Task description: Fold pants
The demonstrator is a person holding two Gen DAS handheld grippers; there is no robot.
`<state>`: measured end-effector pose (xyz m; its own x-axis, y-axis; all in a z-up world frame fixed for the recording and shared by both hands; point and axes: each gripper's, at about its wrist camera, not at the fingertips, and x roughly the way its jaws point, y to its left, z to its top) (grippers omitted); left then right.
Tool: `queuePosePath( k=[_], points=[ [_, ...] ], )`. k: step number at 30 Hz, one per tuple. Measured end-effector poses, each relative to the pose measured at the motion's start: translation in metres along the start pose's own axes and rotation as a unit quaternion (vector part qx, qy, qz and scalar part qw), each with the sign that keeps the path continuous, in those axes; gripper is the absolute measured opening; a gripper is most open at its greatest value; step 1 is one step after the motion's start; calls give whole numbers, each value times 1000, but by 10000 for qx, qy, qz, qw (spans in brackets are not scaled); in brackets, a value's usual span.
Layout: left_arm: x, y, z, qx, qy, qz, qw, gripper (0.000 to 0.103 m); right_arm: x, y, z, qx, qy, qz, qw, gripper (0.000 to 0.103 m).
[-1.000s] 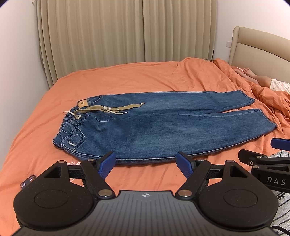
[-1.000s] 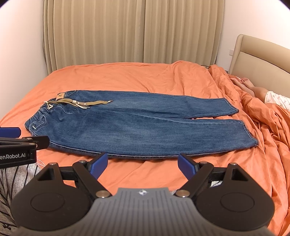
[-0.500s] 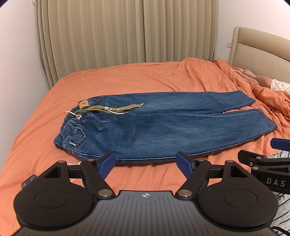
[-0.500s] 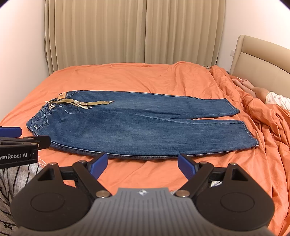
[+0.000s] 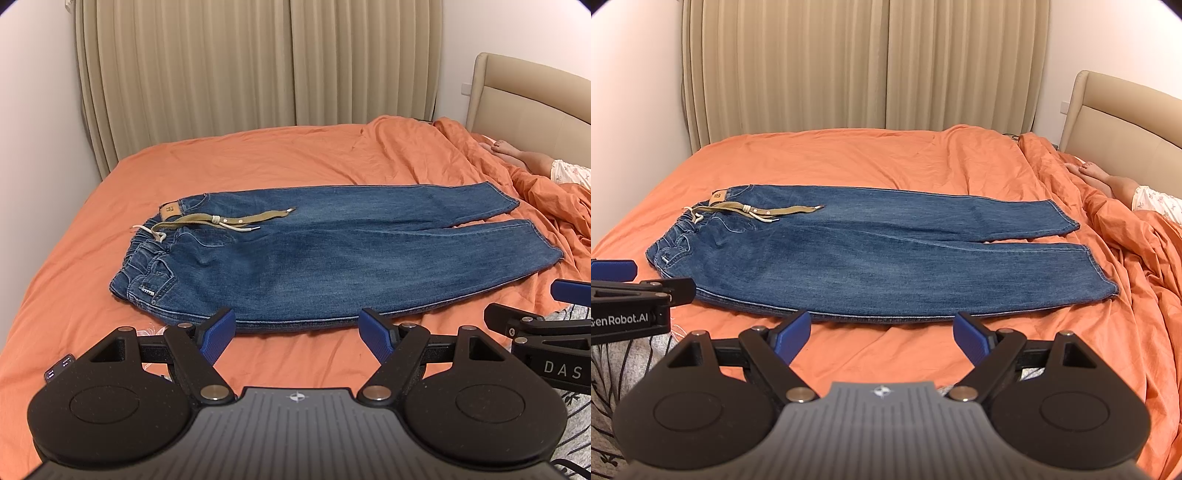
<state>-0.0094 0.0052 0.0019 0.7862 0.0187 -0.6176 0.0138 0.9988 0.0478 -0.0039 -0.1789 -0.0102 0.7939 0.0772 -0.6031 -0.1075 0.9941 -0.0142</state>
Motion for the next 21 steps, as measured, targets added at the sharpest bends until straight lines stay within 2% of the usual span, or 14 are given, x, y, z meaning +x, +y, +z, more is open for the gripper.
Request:
queuePosePath(
  k=[21],
  points=[
    [-5,-1,-1,35,-14,-9,10000,89,-2,-1,-1,-35,-24,57,10000,81]
  ],
)
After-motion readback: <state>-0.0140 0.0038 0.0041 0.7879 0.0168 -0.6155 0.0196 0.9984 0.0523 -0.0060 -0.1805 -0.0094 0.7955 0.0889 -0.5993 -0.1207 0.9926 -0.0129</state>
